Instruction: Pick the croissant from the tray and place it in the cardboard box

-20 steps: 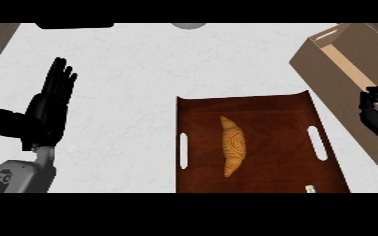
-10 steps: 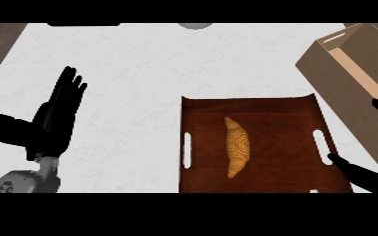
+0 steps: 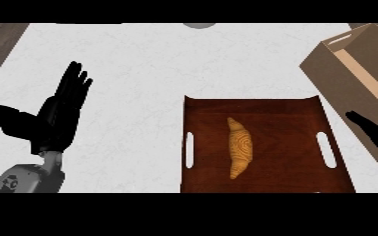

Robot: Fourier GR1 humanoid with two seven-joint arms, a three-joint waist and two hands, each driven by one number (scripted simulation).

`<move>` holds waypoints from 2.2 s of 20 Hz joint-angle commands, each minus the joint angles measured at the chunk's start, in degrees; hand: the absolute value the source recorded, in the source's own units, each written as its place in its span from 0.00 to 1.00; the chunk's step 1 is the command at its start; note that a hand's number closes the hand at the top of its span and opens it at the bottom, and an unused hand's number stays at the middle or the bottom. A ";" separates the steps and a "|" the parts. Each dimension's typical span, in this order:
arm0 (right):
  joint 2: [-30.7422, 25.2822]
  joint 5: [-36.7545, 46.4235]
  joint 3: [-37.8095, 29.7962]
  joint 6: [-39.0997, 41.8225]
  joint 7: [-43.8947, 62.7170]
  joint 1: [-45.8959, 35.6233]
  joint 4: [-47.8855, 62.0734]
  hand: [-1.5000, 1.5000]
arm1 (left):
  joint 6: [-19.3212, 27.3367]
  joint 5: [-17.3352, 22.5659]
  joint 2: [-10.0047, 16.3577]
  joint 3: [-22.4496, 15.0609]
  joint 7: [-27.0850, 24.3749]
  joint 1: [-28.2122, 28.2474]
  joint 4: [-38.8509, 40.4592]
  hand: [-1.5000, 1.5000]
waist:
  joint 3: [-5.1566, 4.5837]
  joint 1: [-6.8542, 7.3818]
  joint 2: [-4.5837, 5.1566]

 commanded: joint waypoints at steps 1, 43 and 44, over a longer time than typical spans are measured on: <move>3.23 -0.55 6.27 3.70 15.29 -10.66 -4.30 0.00 | -2.42 0.13 -0.07 0.63 -0.53 0.01 1.87 0.50 | 0.11 1.35 0.26; 40.10 28.30 17.92 13.82 18.29 -20.45 22.62 0.00 | -7.29 -8.41 -8.60 8.23 2.10 0.74 0.34 0.50 | 0.27 -0.31 -0.06; 43.87 29.14 16.91 12.64 18.21 -24.93 27.96 0.00 | -6.47 -9.12 -6.97 7.61 6.84 3.67 -5.83 0.50 | 0.28 0.13 -0.08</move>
